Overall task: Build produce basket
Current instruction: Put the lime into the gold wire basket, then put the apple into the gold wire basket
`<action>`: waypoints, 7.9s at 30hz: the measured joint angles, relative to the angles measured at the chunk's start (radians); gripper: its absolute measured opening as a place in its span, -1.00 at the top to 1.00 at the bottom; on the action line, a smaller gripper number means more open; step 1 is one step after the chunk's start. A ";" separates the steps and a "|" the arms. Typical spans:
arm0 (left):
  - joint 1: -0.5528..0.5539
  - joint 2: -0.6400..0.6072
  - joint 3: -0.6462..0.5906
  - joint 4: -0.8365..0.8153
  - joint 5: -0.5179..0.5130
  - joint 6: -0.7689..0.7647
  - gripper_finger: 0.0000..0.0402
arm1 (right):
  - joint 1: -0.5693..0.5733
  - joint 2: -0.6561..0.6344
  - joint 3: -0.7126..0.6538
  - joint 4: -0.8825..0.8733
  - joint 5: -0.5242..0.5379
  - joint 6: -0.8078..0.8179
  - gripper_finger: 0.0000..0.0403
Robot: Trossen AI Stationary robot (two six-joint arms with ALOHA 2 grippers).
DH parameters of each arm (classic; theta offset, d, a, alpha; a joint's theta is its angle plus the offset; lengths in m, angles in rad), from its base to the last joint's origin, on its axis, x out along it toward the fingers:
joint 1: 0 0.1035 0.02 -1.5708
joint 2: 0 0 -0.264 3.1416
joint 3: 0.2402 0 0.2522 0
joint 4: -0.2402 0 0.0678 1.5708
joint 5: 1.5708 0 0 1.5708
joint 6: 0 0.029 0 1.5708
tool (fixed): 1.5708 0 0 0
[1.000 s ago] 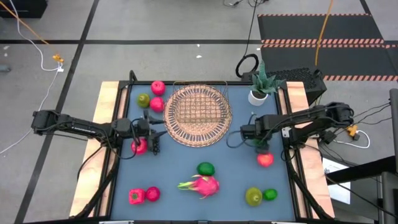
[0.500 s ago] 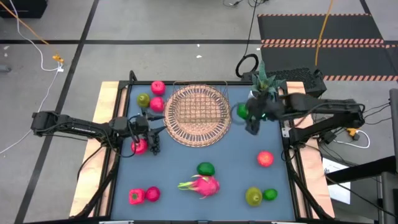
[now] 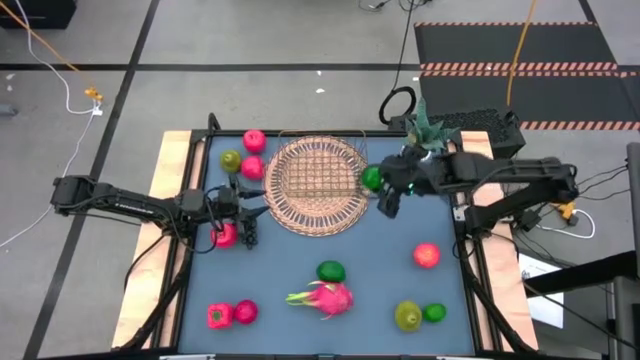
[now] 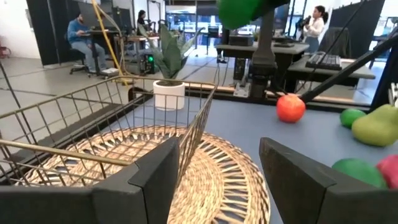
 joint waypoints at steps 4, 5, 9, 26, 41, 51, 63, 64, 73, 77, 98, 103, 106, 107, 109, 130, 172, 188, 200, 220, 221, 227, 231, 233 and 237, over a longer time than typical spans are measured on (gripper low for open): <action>0.000 0.001 0.000 0.000 0.000 0.002 -0.12 | -0.012 -0.009 0.001 0.005 -0.007 -0.003 -0.34; 0.000 0.001 0.000 0.000 0.000 0.002 -0.12 | -0.014 -0.009 0.002 0.006 -0.013 -0.005 -0.34; 0.001 0.001 0.000 0.001 0.000 0.003 -0.12 | -0.017 0.009 0.000 0.015 -0.027 -0.016 -0.35; 0.002 0.001 0.000 0.003 -0.001 -0.015 -0.12 | -0.025 0.061 0.000 0.057 -0.030 -0.086 -0.34; 0.004 0.002 0.000 -0.018 -0.106 -0.058 -0.12 | -0.095 0.197 0.000 0.229 -0.140 -0.203 -0.34; 0.012 0.002 0.000 -0.046 -0.107 -0.084 -0.12 | -0.136 0.234 0.000 0.331 -0.283 -0.292 -0.35; 0.040 0.002 0.000 -0.056 -0.115 -0.205 -0.12 | -0.209 0.275 -0.048 0.569 -0.328 -0.382 -0.35; 0.038 0.002 0.000 -0.059 -0.115 -0.205 -0.12 | -0.221 0.280 -0.056 0.589 -0.314 -0.384 -0.35; 0.006 0.002 0.000 -0.054 -0.114 -0.194 -0.12 | -0.351 0.339 -0.120 0.695 -0.269 -0.348 -0.35; 0.007 0.002 0.000 -0.033 -0.118 -0.205 -0.12 | -0.425 0.367 -0.116 0.738 -0.320 -0.345 -0.35; 0.007 0.002 0.000 0.024 -0.211 -0.241 -0.12 | -0.474 0.424 -0.117 0.846 -0.338 -0.376 -0.35; -0.007 0.006 0.022 0.020 -0.188 -0.230 -0.12 | -0.479 0.487 -0.117 0.884 -0.345 -0.372 -0.35; -0.031 0.030 0.029 0.017 -0.184 -0.185 -0.12 | -0.484 0.547 -0.093 0.877 -0.342 -0.370 -0.35; -0.035 0.040 0.029 0.016 -0.186 -0.168 -0.12 | -0.482 0.577 -0.073 0.871 -0.341 -0.373 -0.35; -0.038 0.065 0.029 0.016 -0.191 -0.150 -0.12 | -0.479 0.623 -0.026 0.801 -0.339 -0.382 -0.35; -0.112 0.202 0.052 -0.040 -0.176 -0.051 -0.12 | -0.497 0.689 0.064 0.556 -0.361 -0.420 -0.70; -0.131 0.769 0.427 0.227 -0.041 0.171 -0.12 | 0.343 0.174 -0.271 -0.418 -0.290 0.698 -0.68; -0.151 0.761 0.429 0.223 -0.041 0.198 -0.12 | 0.386 0.044 -0.267 -0.440 -0.368 0.785 -0.68; -0.161 0.761 0.429 0.190 -0.042 0.201 -0.12 | 0.362 0.042 -0.310 -0.383 -0.399 0.728 -0.68; -0.163 0.761 0.428 0.169 -0.053 0.158 -0.12 | 0.328 0.032 -0.661 -0.062 -0.569 0.696 -0.68; -0.161 0.761 0.428 0.170 -0.053 0.155 -0.12 | 0.320 0.032 -0.664 -0.060 -0.563 0.691 -0.68; -0.161 0.761 0.428 0.170 -0.054 0.152 -0.12 | 0.297 0.035 -0.669 -0.038 -0.493 0.653 -0.65; -0.161 0.761 0.428 0.170 -0.054 0.147 -0.12 | 0.283 0.035 -0.668 -0.027 -0.461 0.646 -0.55; -0.161 0.761 0.428 0.170 -0.054 0.144 -0.12 | 0.276 0.035 -0.668 -0.025 -0.460 0.643 -0.49; -0.161 0.761 0.428 0.170 -0.055 0.121 -0.12 | 0.266 0.035 -0.667 -0.020 -0.448 0.639 -0.43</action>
